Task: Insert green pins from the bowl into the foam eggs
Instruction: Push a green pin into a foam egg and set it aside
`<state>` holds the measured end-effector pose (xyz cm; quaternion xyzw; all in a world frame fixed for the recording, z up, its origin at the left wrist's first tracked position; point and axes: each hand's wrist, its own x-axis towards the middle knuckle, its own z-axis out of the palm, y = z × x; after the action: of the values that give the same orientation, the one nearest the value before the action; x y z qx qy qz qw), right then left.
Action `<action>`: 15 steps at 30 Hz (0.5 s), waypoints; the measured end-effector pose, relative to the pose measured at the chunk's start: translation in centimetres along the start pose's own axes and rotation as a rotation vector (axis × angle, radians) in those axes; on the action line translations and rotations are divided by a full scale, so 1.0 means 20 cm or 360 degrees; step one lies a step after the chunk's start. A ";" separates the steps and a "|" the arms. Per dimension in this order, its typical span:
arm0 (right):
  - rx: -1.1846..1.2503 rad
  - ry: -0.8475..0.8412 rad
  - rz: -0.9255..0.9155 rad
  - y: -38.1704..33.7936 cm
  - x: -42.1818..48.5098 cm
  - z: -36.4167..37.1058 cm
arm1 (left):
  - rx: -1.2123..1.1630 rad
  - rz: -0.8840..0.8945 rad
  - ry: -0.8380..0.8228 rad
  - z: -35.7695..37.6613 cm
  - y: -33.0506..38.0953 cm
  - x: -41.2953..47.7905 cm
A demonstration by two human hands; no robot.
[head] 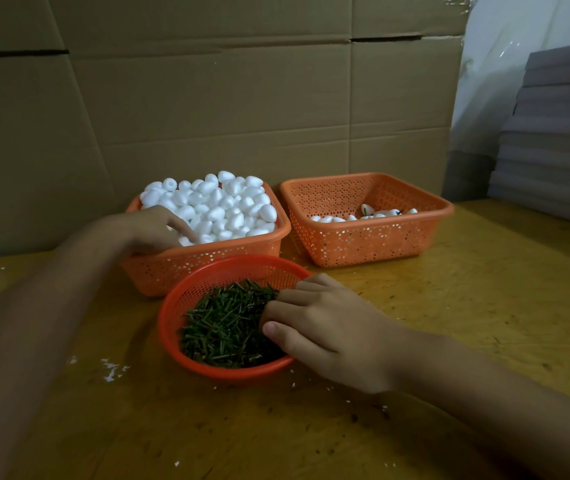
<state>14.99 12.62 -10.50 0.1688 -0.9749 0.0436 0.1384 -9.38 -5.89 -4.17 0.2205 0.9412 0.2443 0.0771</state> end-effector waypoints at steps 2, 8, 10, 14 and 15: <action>0.0004 -0.0001 -0.0001 0.00 0.00 0.00 | -0.0021 0.0003 0.0081 0.00 0.00 0.01; 0.0007 0.0015 -0.0009 0.00 0.00 0.00 | -0.0121 0.0153 0.0373 0.01 -0.01 -0.02; 0.0009 0.0017 -0.0009 0.00 0.00 0.00 | -0.0112 0.0206 0.0445 0.01 -0.03 -0.03; -0.0002 0.0009 -0.0004 0.00 0.00 0.00 | -0.0116 0.0287 0.0483 0.01 -0.07 -0.02; 0.0004 0.0008 -0.0006 0.00 0.00 0.00 | -0.0119 0.0301 0.0507 0.01 -0.09 -0.02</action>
<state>15.03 12.65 -10.51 0.1706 -0.9742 0.0450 0.1407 -9.58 -7.34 -5.17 0.2635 0.9068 0.3170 -0.0882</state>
